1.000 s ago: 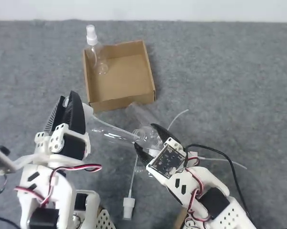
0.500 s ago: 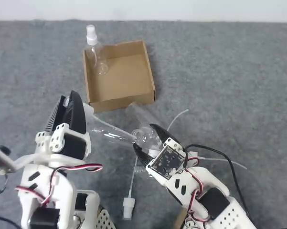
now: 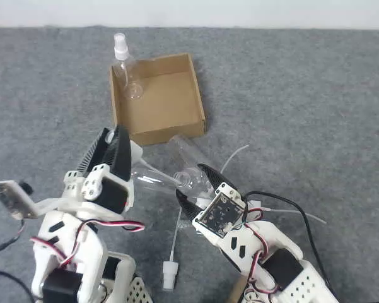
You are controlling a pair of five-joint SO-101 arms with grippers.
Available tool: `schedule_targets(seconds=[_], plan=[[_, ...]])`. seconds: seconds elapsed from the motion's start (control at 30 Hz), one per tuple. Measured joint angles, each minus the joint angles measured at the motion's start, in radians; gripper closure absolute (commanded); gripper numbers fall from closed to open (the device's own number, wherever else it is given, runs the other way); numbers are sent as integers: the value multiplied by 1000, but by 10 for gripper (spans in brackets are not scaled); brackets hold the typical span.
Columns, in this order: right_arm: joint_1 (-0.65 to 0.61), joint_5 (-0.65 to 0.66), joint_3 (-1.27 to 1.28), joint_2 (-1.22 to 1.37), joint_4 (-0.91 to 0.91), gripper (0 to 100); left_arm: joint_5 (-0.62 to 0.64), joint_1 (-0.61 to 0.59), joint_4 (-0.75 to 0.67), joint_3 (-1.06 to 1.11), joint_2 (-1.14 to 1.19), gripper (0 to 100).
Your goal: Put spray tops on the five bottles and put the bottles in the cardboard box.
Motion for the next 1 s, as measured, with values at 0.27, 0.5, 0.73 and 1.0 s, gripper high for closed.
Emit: schedule_targets(seconds=[0.27,0.5,0.73,1.0], plan=[[-5,2,29,0,0,919,-74,97,0,57,0,990],[-5,2,29,0,0,918,-80,143,0,92,2,990],[-5,2,29,0,0,918,-94,192,0,100,2,989],[-5,2,29,0,0,918,-123,236,0,130,2,989]])
